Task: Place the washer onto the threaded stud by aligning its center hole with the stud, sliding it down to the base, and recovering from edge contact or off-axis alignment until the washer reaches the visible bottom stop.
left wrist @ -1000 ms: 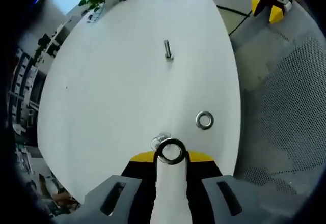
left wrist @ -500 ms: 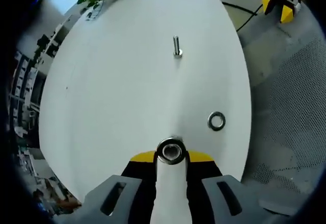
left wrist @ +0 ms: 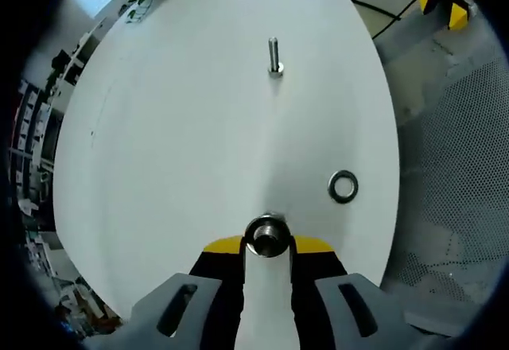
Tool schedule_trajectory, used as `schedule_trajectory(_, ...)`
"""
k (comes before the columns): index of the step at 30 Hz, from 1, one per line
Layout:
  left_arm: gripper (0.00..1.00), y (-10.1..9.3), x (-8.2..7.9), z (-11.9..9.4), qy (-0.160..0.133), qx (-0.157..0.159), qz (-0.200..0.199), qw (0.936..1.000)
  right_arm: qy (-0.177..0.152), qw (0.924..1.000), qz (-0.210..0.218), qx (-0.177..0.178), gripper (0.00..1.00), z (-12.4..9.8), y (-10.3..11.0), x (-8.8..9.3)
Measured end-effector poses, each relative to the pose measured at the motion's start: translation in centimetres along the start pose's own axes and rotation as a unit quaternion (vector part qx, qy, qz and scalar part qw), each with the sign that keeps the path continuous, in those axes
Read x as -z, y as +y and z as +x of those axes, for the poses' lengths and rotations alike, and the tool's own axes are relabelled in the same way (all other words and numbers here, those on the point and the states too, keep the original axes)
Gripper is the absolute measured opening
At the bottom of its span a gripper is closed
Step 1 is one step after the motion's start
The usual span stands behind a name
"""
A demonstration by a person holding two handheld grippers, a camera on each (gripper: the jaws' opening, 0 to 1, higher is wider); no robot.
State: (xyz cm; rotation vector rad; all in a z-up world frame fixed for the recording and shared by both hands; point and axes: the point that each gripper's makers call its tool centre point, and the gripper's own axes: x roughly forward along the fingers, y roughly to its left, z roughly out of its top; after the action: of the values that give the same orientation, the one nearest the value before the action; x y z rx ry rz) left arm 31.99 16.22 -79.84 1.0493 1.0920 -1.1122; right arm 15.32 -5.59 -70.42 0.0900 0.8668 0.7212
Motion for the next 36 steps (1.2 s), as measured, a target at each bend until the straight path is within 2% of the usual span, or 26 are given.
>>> schedule_trajectory(13,0.19,-0.3,0.5,2.2,0.019,0.023,-0.003,0.9996,-0.001,1.0,0.007,0.0,0.24,0.0,0.0,0.1)
schedule_trajectory(19,0.19,-0.4,0.4,2.6,0.017,0.024,0.005,0.9996,-0.001,1.0,0.009,0.0,0.24,0.0,-0.1,0.1)
schedule_trajectory(21,0.2,-0.5,0.4,2.8,0.016,0.027,-0.009,0.9995,-0.002,0.9999,0.01,0.002,0.24,-0.1,-0.2,0.0)
schedule_trajectory(23,0.2,-0.5,0.0,2.9,-0.004,0.031,-0.001,0.9995,-0.002,0.9999,0.011,0.002,0.24,-0.1,-0.1,0.1)
schedule_trajectory(25,0.21,-0.5,0.2,2.7,-0.003,0.036,-0.026,0.999,-0.002,0.9999,0.01,0.002,0.24,-0.1,-0.1,0.1)
schedule_trajectory(27,0.26,-0.5,0.0,2.6,-0.016,0.037,-0.031,0.9987,-0.002,0.9999,0.011,0.002,0.24,-0.1,-0.1,0.1)
schedule_trajectory(30,0.32,-0.4,0.4,2.2,-0.015,0.031,-0.037,0.9987,-0.002,0.9999,0.01,0.001,0.24,0.0,-0.1,0.1)
schedule_trajectory(36,0.34,-0.7,0.4,0.3,-0.038,0.019,-0.052,0.9977,-0.002,1.0,0.009,-0.001,0.24,0.0,-0.1,0.0)
